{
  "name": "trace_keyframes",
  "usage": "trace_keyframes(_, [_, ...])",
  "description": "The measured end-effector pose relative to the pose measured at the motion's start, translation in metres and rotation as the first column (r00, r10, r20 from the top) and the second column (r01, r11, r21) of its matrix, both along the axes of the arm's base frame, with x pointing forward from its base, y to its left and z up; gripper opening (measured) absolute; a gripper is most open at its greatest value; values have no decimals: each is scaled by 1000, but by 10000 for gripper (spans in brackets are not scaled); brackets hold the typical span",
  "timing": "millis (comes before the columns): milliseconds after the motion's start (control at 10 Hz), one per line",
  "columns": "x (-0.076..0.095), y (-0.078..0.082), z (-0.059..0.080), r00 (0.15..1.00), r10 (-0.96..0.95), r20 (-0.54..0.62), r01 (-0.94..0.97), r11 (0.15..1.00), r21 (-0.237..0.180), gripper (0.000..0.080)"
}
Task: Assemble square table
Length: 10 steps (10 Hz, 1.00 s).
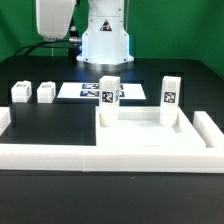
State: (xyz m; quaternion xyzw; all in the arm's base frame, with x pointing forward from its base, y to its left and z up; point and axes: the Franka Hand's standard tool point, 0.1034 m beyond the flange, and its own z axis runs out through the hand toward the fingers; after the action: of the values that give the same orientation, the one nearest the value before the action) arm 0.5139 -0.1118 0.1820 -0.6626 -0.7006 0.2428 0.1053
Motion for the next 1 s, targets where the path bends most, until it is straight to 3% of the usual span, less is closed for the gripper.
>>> trace_keyframes(300, [-1, -1, -2, 979, -193, 58, 199, 975, -99, 649])
trace_keyframes(400, [-10, -12, -12, 942, -309, 129, 325, 936, -134, 649])
trace_keyframes(600, [-39, -33, -28, 825, -517, 229, 560, 802, -208, 649])
trace_keyframes(700, [-51, -37, -39, 729, -630, 267, 684, 690, -238, 649])
trace_keyframes(900, [-54, -36, -57, 575, -776, 260, 818, 535, -210, 649])
trace_keyframes(1000, [-54, -34, -56, 529, -799, 284, 848, 483, -221, 649])
